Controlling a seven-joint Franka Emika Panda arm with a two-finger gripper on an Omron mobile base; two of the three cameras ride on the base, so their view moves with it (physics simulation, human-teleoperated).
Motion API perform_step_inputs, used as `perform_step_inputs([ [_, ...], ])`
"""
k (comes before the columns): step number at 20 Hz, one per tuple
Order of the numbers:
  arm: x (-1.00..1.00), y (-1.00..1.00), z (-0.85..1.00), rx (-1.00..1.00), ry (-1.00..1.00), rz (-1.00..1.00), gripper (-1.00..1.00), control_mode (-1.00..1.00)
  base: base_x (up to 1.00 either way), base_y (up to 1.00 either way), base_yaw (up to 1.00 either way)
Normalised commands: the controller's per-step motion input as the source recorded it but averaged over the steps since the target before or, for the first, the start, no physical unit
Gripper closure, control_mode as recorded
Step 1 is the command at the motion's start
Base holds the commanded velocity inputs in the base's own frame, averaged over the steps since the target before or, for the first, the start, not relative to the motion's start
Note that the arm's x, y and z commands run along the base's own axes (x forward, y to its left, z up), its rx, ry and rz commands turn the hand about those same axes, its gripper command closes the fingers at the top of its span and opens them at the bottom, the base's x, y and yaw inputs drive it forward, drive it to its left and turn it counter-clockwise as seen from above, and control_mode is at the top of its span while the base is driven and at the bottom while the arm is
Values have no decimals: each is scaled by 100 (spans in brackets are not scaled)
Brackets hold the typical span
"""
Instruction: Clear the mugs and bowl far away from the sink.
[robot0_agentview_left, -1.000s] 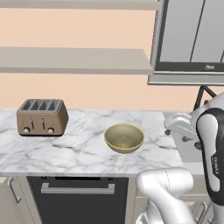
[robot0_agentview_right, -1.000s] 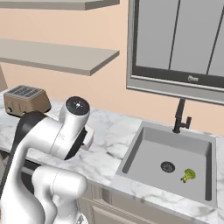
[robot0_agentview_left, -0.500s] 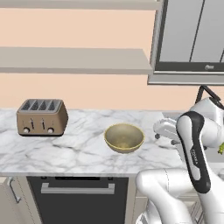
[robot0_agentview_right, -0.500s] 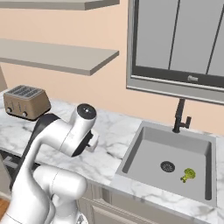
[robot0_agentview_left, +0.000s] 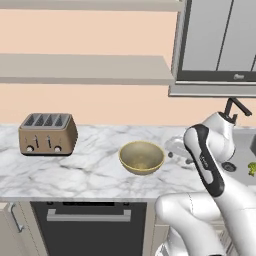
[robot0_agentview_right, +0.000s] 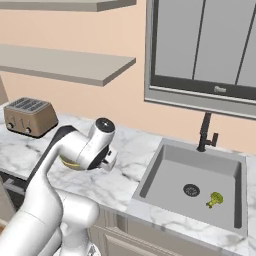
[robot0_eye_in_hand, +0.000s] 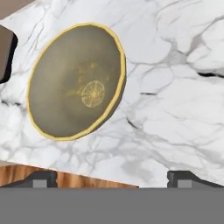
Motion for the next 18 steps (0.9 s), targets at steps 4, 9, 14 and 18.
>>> perform_step_inputs([
  [4, 56, 17, -25, 0, 0, 0, -100, -100, 0, 0, 0],
  [9, 45, 21, -26, 0, 0, 0, -100, -100, 0, 0, 0],
  [14, 31, 5, -31, 0, 0, 0, -100, -100, 0, 0, 0],
  [18, 26, 0, -4, 0, 0, 0, -100, -100, 0, 0, 0],
])
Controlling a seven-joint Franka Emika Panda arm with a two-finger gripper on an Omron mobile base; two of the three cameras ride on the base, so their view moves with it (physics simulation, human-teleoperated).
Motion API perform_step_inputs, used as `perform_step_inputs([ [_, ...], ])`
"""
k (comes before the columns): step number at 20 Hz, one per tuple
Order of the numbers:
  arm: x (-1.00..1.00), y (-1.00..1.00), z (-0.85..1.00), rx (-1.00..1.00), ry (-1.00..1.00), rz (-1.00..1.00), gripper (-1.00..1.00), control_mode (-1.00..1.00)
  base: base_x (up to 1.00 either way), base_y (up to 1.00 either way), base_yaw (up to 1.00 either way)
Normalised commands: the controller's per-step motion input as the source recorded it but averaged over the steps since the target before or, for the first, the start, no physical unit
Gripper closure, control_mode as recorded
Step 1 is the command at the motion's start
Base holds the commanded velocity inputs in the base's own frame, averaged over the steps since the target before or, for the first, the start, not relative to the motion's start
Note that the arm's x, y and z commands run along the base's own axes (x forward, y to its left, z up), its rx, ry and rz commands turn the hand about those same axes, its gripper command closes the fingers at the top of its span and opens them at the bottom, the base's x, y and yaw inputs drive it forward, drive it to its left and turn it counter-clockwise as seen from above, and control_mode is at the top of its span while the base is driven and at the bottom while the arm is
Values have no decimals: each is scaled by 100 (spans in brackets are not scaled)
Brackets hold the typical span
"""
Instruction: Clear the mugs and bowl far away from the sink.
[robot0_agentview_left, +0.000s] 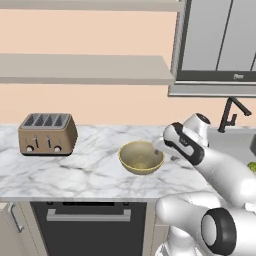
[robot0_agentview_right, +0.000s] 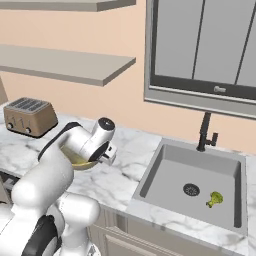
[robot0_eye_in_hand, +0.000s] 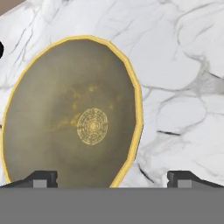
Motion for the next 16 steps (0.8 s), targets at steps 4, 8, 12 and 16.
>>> perform_step_inputs([
  [4, 13, 0, -10, 0, 0, 0, -100, -100, 0, 0, 0],
  [8, 4, 0, -20, 0, 0, 0, -100, -100, 0, 0, 0],
  [12, 0, 0, -26, 0, 0, 0, -100, -100, 0, 0, 0],
  [16, 3, 0, -23, 0, 0, 0, -100, -100, 0, 0, 0],
])
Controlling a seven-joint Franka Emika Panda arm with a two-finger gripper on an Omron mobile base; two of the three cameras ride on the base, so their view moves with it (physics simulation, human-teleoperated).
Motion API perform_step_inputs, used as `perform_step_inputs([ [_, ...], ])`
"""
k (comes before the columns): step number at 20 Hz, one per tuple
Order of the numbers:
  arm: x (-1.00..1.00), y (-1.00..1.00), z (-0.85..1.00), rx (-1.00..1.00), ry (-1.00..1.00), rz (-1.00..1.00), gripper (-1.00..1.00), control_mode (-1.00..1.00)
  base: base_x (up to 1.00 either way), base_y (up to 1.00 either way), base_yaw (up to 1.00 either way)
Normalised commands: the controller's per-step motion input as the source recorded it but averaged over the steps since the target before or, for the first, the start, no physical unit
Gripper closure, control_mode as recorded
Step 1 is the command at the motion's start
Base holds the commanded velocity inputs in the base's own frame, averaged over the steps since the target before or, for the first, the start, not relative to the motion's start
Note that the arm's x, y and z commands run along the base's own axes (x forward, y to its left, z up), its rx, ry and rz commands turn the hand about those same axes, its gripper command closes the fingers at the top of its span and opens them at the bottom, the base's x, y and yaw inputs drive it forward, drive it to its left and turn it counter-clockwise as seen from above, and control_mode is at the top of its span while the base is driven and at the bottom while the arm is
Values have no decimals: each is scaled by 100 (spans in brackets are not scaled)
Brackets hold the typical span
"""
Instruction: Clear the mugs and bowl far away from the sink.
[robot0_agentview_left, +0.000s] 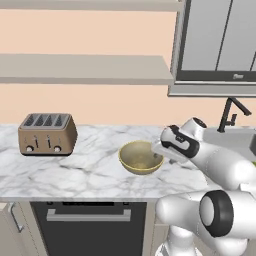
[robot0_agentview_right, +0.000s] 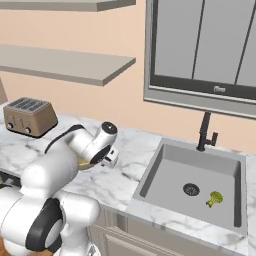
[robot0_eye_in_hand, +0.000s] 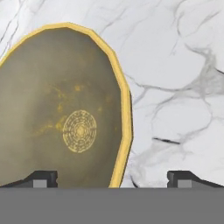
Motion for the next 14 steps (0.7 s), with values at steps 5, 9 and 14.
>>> perform_step_inputs([
  [5, 13, 0, -22, 0, 0, 0, -100, -100, 0, 0, 0],
  [9, 15, 0, -23, 0, 0, 0, -100, -100, 0, 0, 0],
  [14, 2, 4, -19, 0, 0, 0, 100, -100, 0, 0, 0],
])
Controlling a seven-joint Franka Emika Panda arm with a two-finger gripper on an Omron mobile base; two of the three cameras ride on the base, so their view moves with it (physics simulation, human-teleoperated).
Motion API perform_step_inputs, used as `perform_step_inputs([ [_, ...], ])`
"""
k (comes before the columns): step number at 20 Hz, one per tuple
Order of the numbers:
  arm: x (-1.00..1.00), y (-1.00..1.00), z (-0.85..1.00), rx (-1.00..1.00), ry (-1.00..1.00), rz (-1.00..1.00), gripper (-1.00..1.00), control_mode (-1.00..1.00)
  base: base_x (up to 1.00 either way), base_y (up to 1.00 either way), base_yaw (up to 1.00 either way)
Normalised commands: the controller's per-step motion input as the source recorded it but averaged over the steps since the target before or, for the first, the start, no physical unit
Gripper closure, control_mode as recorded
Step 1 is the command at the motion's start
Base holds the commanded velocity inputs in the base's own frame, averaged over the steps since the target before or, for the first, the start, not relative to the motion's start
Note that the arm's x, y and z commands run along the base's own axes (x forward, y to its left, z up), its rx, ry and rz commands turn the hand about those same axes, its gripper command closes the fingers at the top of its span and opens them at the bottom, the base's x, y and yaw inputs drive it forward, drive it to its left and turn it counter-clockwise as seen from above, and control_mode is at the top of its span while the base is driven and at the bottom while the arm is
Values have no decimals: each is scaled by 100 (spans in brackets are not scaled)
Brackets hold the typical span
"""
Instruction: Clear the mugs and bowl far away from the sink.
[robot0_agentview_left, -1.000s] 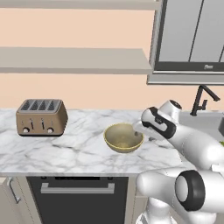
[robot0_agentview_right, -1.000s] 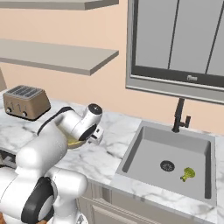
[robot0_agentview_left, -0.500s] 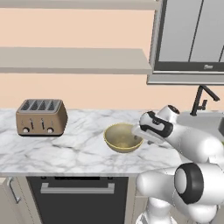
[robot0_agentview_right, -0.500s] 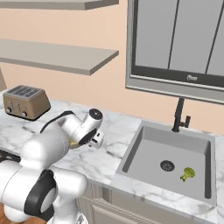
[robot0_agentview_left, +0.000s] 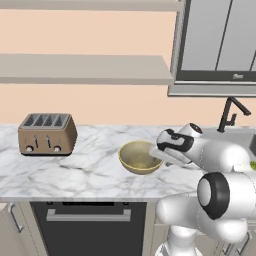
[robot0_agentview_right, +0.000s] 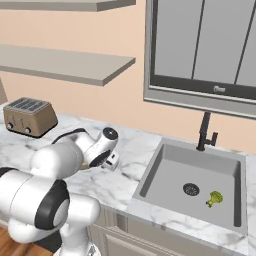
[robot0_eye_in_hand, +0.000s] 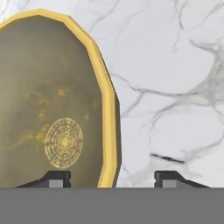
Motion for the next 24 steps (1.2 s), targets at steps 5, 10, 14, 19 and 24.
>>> perform_step_inputs([
  [5, 6, 10, -16, 0, 0, 0, 100, -100, 0, 0, 0],
  [10, 0, 14, -6, 0, 0, 0, 100, -100, 0, 0, 0],
  [14, -64, 6, 19, 0, -9, -3, 100, -100, 0, 0, 0],
  [19, -82, -3, 48, -1, -5, -27, 100, -100, 0, 0, 0],
  [24, -18, 0, 45, 0, 1, -46, 100, -100, 0, 0, 0],
])
